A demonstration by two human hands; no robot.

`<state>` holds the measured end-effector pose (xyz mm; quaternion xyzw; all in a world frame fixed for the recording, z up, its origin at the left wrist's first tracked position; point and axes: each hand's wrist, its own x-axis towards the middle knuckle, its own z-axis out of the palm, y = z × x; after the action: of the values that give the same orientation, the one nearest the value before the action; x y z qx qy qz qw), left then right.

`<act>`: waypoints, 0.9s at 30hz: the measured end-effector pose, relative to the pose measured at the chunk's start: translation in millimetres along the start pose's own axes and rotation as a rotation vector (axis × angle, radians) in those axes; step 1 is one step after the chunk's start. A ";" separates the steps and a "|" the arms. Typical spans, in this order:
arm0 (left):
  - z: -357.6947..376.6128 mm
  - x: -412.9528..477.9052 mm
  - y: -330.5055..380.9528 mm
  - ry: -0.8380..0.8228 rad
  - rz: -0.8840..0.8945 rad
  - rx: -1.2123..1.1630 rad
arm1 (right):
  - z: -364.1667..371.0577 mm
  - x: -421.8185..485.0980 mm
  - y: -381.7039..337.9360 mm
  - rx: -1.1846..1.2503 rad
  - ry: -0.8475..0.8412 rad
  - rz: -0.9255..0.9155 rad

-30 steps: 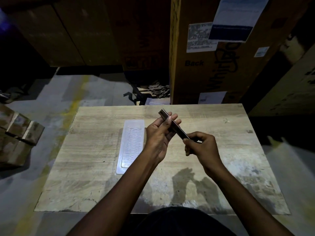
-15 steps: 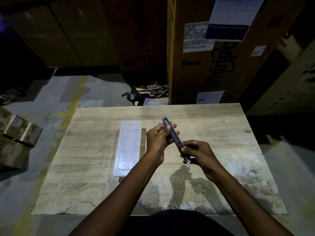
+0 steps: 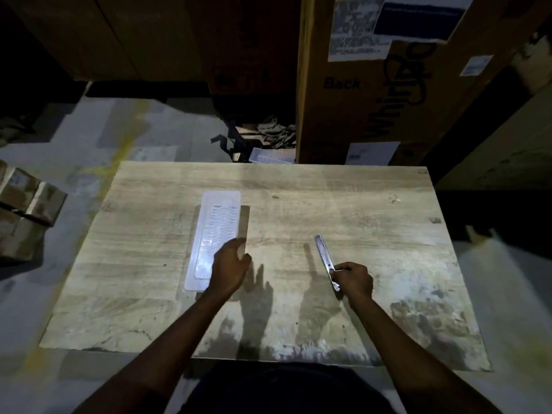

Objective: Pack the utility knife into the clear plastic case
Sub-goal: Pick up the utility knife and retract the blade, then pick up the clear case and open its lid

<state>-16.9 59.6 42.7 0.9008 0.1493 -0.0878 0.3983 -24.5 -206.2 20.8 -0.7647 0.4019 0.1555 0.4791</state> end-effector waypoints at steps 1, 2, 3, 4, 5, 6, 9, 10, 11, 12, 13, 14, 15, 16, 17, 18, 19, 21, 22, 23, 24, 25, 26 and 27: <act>-4.0 1.6 -13.7 -0.002 -0.033 0.051 | 5.3 5.4 3.3 -0.009 0.006 0.012; -6.3 4.8 -28.5 0.001 -0.057 0.110 | 10.1 10.1 6.0 -0.022 0.012 0.016; -9.5 7.8 -41.2 -0.003 -0.073 0.186 | 14.9 14.6 8.4 -0.040 0.013 0.014; -12.0 11.7 -52.4 -0.015 -0.086 0.267 | 20.6 20.5 11.3 -0.060 0.012 0.011; -14.4 14.8 -59.6 -0.034 -0.100 0.350 | 25.9 25.6 13.6 -0.082 0.016 0.013; -16.5 16.6 -64.4 -0.054 -0.112 0.428 | 30.3 27.6 13.6 -0.101 0.024 0.018; -17.6 14.7 -69.8 -0.124 -0.147 0.581 | 40.3 31.2 14.0 -0.130 0.050 0.008; -16.2 14.7 -72.2 -0.147 -0.152 0.611 | 43.3 32.8 14.5 -0.145 0.055 0.001; -14.2 14.5 -75.3 -0.167 -0.159 0.634 | 45.7 33.3 14.9 -0.158 0.064 -0.006; -12.3 14.3 -78.5 -0.176 -0.158 0.650 | 47.3 33.2 15.1 -0.172 0.071 -0.013; -10.7 13.8 -80.2 -0.177 -0.155 0.653 | 48.4 33.4 15.5 -0.182 0.077 -0.015; -10.0 14.1 -81.6 -0.173 -0.150 0.644 | 49.2 33.5 15.9 -0.190 0.083 -0.020; -9.6 14.6 -81.8 -0.169 -0.147 0.632 | 49.5 33.5 16.5 -0.198 0.088 -0.022; -9.4 14.9 -83.2 -0.160 -0.142 0.619 | 50.0 34.1 17.8 -0.206 0.094 -0.024; -9.7 14.6 -84.2 -0.152 -0.136 0.609 | 49.9 34.6 19.3 -0.215 0.099 -0.029; -9.8 14.3 -85.3 -0.144 -0.126 0.602 | 49.6 35.1 20.8 -0.226 0.101 -0.039; -10.6 13.7 -86.5 -0.137 -0.117 0.600 | 49.5 35.3 22.1 -0.239 0.103 -0.054; -11.4 13.2 -88.8 -0.118 -0.094 0.608 | 49.8 35.1 24.4 -0.268 0.113 -0.086; -11.7 12.9 -89.7 -0.113 -0.084 0.616 | 49.8 34.7 25.4 -0.280 0.125 -0.101; -11.8 12.4 -89.4 -0.112 -0.079 0.622 | 49.6 34.3 26.2 -0.292 0.134 -0.113; -12.1 12.4 -89.9 -0.104 -0.073 0.620 | 49.9 34.1 27.2 -0.308 0.139 -0.131; -12.8 12.2 -89.6 -0.096 -0.067 0.613 | 50.1 34.1 28.5 -0.325 0.134 -0.153; -12.9 12.0 -89.4 -0.086 -0.056 0.604 | 50.1 33.9 29.6 -0.341 0.129 -0.177; -13.5 11.9 -88.5 -0.075 -0.048 0.590 | 49.8 33.8 30.5 -0.357 0.124 -0.195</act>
<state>-35.2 128.4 -12.8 0.9700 0.1235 -0.1701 0.1223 -19.2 -185.9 -43.3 -0.8809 0.3208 0.1295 0.3231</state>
